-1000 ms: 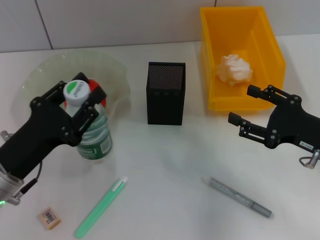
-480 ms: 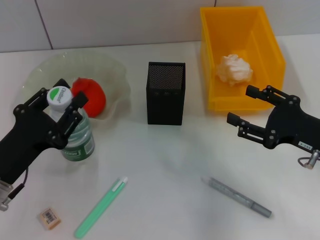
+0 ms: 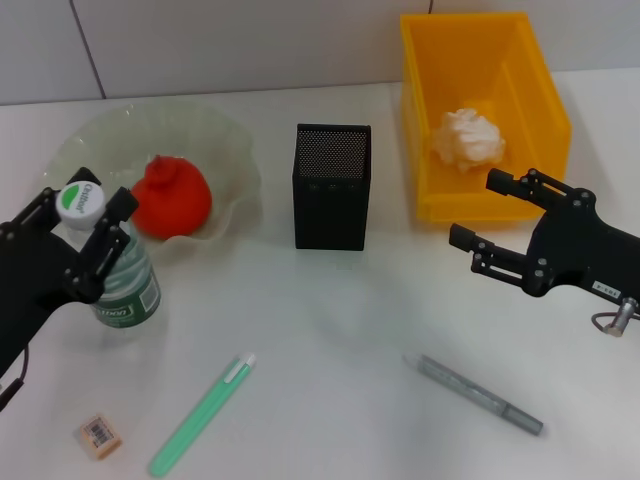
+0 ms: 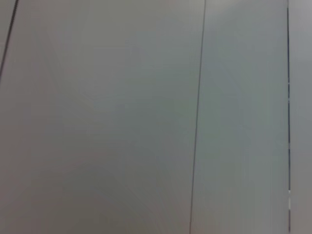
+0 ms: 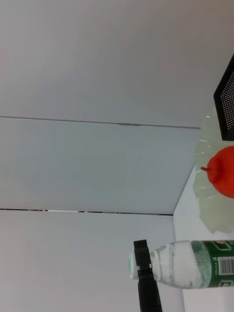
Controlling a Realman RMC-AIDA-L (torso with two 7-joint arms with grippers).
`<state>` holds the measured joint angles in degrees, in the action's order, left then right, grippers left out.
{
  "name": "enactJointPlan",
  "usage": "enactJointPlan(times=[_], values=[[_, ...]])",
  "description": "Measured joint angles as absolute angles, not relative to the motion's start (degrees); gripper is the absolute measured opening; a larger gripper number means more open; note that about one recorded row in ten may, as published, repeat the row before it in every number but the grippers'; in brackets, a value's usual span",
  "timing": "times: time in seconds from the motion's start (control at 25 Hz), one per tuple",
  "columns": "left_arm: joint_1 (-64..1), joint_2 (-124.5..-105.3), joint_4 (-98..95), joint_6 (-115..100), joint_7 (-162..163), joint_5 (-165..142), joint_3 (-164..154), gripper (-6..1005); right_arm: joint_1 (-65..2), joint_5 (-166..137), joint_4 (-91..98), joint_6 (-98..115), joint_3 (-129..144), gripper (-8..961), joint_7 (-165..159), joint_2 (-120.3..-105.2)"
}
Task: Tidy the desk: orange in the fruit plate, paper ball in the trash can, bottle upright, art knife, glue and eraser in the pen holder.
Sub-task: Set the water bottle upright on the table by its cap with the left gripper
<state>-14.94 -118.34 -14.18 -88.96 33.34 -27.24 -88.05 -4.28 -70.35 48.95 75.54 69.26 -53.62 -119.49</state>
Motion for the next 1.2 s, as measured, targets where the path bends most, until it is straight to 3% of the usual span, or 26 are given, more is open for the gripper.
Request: enactJointPlan(times=[1.2], values=[[-16.67,-118.83,-11.03,-85.68,33.77,-25.76,-85.68,456,-5.31,-70.15,48.36,75.75,69.25,767,-53.70,-119.53]])
